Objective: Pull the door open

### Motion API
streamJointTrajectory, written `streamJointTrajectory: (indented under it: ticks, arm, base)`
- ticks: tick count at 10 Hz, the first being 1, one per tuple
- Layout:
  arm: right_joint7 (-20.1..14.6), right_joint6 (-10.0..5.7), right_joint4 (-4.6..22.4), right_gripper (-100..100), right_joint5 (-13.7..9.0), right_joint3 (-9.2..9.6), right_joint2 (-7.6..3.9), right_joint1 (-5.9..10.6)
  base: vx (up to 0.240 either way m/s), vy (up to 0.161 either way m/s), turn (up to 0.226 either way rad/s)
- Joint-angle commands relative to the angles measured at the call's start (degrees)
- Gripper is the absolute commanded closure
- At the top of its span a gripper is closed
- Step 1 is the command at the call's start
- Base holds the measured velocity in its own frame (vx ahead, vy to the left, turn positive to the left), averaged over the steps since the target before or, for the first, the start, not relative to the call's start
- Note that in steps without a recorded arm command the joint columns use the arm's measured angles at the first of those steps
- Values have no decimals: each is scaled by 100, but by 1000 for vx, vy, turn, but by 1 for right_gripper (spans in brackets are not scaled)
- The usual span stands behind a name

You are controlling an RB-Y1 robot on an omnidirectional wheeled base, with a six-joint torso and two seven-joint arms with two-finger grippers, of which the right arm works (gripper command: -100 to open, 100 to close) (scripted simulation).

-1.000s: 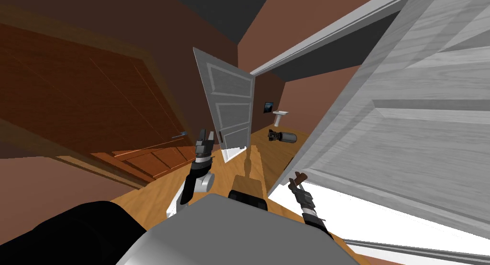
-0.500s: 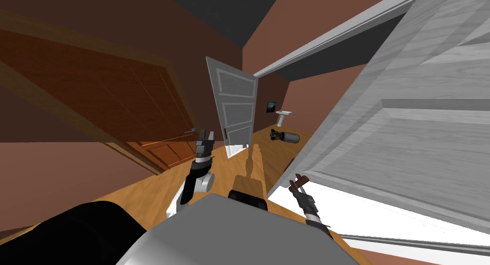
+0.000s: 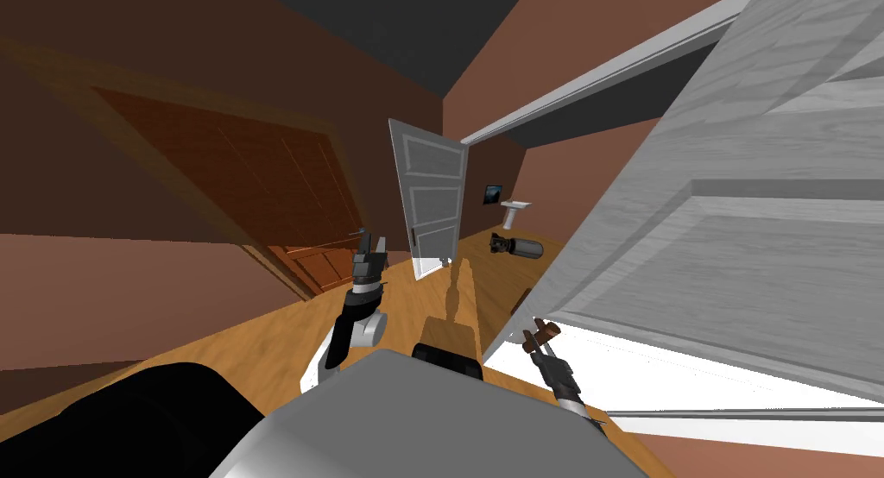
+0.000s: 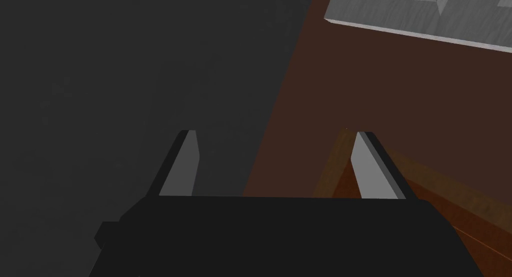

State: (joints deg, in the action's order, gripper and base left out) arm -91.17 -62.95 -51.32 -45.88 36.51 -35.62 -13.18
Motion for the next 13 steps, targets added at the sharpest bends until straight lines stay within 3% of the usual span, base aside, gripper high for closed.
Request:
streamJointTrajectory:
  ticks: [1,10,11,13]
  arm:
    - [-64,-77,48,100,29,56,-33,2]
    - [-418,-507,313,100,190,367,-218,13]
    - [-375,-445,266,100,185,358,-201,5]
    - [-449,-544,354,100,210,433,-224,6]
  base:
    - [-169,-34,147]
    - [-204,-61,128]
    - [-88,-20,28]
    - [-154,-57,160]
